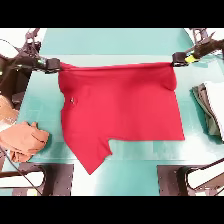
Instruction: Fold the shirts.
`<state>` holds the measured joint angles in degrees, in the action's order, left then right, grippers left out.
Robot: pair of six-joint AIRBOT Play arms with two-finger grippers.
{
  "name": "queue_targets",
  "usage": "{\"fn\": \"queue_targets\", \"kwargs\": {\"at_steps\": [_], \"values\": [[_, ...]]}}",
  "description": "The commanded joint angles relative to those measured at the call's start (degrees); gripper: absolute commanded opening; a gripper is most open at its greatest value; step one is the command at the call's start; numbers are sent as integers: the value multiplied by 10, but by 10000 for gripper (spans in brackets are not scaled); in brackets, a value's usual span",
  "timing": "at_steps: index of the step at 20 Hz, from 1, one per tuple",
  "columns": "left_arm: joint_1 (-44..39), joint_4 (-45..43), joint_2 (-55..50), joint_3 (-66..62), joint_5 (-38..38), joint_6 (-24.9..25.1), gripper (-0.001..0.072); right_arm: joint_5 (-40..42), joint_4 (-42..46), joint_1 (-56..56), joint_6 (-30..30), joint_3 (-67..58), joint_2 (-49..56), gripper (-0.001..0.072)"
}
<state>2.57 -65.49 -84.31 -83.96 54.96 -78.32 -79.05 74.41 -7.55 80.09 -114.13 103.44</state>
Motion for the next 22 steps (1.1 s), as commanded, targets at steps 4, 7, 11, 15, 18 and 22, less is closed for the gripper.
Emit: {"fn": "queue_targets", "kwargs": {"at_steps": [4, 7, 11, 15, 18, 22], "values": [[0, 8, -87, -25, -124, -16, 26, 127, -15, -3, 30, -2, 48, 22], [4, 8, -83, -25, -90, -27, 598, 121, -61, 9, 30, -2, 47, 412], [55, 7, -40, -23, 74, -18, 609, 23, -92, 41, 14, -1, 15, 392], [102, 3, 60, 85, 153, -12, 609, -90, -101, 62, -28, -1, -37, 305], [103, -1, 169, 261, 152, -16, 609, -139, -102, 64, -32, -1, -71, 305], [103, 2, 288, 469, 151, -23, 608, -120, -102, 64, -33, 85, -147, 305]]}}
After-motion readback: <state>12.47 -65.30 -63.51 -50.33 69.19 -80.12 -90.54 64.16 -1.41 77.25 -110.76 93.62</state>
